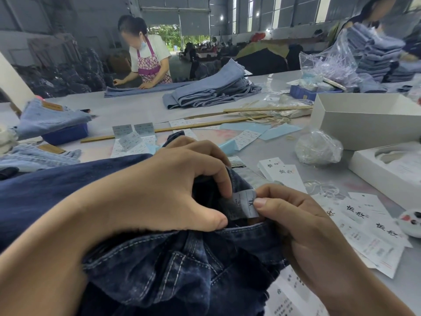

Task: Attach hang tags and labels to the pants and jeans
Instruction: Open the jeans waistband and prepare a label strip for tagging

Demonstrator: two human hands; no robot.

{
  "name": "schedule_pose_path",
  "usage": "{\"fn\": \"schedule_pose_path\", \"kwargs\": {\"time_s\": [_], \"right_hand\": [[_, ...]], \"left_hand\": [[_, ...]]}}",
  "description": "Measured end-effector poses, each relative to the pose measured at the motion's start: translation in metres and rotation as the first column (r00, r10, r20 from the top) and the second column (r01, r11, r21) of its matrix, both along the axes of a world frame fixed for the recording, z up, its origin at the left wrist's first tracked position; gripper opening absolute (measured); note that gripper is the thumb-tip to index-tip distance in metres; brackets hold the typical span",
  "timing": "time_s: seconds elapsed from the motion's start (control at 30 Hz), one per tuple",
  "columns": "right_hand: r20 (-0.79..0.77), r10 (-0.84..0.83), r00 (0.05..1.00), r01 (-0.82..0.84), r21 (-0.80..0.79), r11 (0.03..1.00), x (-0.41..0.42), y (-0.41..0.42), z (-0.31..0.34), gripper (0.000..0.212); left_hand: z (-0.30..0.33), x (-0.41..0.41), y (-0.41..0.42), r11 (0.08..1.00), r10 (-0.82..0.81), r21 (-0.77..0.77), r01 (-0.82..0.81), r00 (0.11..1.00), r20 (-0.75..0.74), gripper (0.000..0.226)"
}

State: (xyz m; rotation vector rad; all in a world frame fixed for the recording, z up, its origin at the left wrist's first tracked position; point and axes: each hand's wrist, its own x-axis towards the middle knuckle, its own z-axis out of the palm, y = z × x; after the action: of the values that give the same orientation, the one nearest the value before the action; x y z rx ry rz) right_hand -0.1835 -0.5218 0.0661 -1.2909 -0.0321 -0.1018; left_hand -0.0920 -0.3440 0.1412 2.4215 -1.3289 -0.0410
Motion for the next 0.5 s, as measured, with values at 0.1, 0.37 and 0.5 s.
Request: {"fn": "schedule_pose_path", "kwargs": {"time_s": [0.1, 0.37, 0.5], "right_hand": [[0.025, 0.012, 1.0, -0.012, 0.011, 1.0, -0.0002, 0.0009, 0.0002, 0.008], [0.041, -0.004, 0.999, 0.004, 0.013, 1.0, 0.0007, 0.0012, 0.0001, 0.01], [0.02, -0.052, 0.998, 0.053, -0.031, 0.998, -0.0004, -0.0006, 0.0028, 0.011]], "left_hand": [[0.0001, 0.0008, 0.0001, 1.0, 0.0, -0.005, 0.0, 1.0, -0.003, 0.034], [0.0036, 0.0019, 0.0049, 0.988, -0.003, -0.153, -0.012, 0.995, -0.1, 0.028], [0.0093, -0.0052, 0.0072, 0.976, 0.069, -0.197, -0.093, 0.989, -0.128, 0.022]]}}
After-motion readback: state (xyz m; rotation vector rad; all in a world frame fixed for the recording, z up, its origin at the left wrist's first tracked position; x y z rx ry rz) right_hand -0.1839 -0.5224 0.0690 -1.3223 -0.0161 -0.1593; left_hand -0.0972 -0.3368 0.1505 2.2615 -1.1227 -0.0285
